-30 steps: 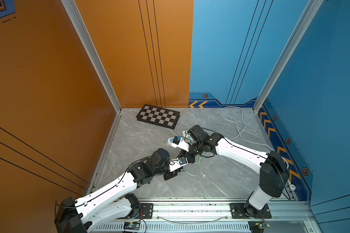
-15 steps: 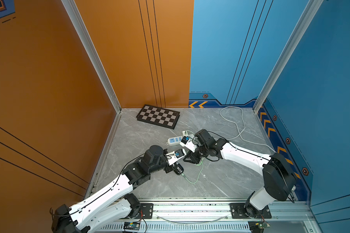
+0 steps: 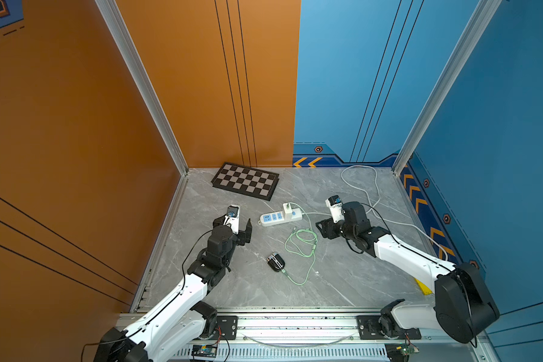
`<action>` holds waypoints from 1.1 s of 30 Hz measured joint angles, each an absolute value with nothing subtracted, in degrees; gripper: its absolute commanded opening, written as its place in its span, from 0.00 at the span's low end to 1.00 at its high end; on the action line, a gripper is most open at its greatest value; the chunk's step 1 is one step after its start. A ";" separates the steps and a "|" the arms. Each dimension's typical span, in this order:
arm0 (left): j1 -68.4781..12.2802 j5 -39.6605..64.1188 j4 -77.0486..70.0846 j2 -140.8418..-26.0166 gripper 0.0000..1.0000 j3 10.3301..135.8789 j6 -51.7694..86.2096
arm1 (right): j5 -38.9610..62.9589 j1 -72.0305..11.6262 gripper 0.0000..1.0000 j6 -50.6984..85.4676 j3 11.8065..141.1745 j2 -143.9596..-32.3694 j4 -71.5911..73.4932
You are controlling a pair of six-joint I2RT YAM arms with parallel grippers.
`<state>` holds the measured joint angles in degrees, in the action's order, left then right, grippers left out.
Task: Charge the electric shaver
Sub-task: Reset both arms
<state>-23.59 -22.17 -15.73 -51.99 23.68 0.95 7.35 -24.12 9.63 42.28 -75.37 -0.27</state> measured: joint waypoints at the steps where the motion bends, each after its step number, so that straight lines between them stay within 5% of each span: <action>1: -22.57 -24.69 -17.32 -53.54 0.98 22.83 1.50 | 5.65 -22.83 1.00 10.15 40.84 -73.91 1.10; 9: -13.98 -35.00 -33.32 -67.22 0.98 18.96 0.86 | -8.19 -12.21 1.00 10.31 32.05 -69.45 11.73; 17: -10.35 -30.61 -50.46 -85.25 0.98 18.20 -2.55 | -13.32 -8.88 1.00 4.71 27.73 -73.43 24.91; 33: -5.15 -21.58 -57.17 -89.80 0.98 19.42 -0.91 | -13.52 -5.26 1.00 1.45 15.51 -89.06 57.39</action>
